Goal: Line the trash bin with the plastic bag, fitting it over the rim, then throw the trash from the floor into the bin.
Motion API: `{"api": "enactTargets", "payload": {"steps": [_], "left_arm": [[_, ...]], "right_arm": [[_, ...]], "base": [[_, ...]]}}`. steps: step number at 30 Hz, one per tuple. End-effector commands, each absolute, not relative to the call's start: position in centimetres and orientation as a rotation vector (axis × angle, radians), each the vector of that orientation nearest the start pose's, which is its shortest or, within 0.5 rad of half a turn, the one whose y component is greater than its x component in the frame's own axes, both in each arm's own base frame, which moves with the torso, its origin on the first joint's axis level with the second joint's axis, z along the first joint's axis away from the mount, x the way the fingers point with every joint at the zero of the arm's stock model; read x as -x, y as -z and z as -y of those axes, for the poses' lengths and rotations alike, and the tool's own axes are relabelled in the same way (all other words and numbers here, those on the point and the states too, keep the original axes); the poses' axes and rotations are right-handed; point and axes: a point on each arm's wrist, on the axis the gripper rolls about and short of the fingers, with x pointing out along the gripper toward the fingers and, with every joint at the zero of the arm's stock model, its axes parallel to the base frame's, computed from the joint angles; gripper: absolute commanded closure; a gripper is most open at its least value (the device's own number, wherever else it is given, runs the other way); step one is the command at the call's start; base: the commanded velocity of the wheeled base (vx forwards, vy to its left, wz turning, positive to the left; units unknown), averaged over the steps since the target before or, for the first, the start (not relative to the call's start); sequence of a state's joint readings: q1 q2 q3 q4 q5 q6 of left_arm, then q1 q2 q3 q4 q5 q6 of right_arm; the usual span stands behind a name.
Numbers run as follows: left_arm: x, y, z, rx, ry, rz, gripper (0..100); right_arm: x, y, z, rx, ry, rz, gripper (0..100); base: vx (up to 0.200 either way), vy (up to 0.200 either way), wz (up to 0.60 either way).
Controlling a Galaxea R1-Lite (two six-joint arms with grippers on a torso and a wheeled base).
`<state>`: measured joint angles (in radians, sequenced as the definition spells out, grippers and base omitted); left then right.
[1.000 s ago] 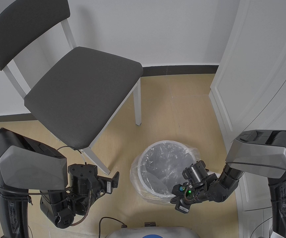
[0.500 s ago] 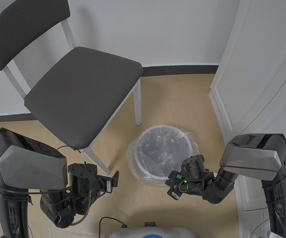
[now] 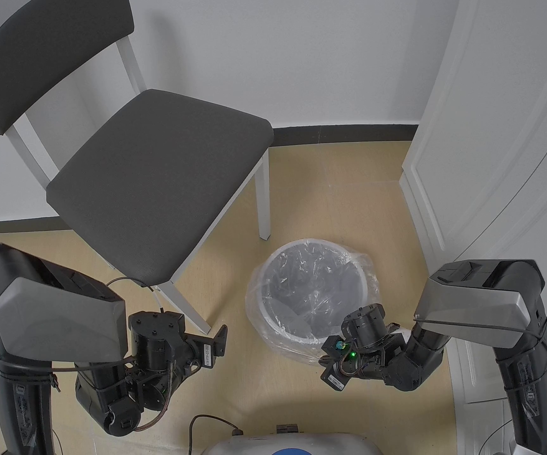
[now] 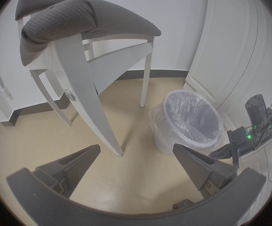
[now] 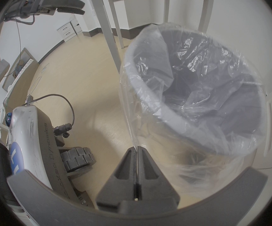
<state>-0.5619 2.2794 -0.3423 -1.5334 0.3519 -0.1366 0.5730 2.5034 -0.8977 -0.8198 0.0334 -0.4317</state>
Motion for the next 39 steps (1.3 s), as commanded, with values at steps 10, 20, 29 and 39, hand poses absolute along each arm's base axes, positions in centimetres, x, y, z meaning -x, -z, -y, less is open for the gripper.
{"api": "enactTargets", "payload": {"steps": [10, 20, 29, 39], "left_arm": [[-25.5, 0.2, 15.1, -0.048, 0.163, -0.371, 0], [-25.8, 0.1, 15.1, -0.044, 0.141, -0.358, 0], [-26.0, 0.1, 14.5, -0.041, 0.12, -0.363, 0], [-26.2, -0.1, 14.2, -0.036, 0.104, -0.356, 0]], "right_arm": [[-32.1, 6.9, -20.9, 0.607, -0.738, -0.637, 0], [-31.4, 6.7, -20.8, 0.616, -0.748, -0.648, 0], [-28.2, 0.4, -20.7, 0.622, -0.789, -0.572, 0], [-27.3, -4.3, -18.8, 0.604, -0.759, -0.501, 0]], "base": [[0.0, 0.0, 0.0], [0.0, 0.0, 0.0], [0.0, 0.0, 0.0], [0.0, 0.0, 0.0]]}}
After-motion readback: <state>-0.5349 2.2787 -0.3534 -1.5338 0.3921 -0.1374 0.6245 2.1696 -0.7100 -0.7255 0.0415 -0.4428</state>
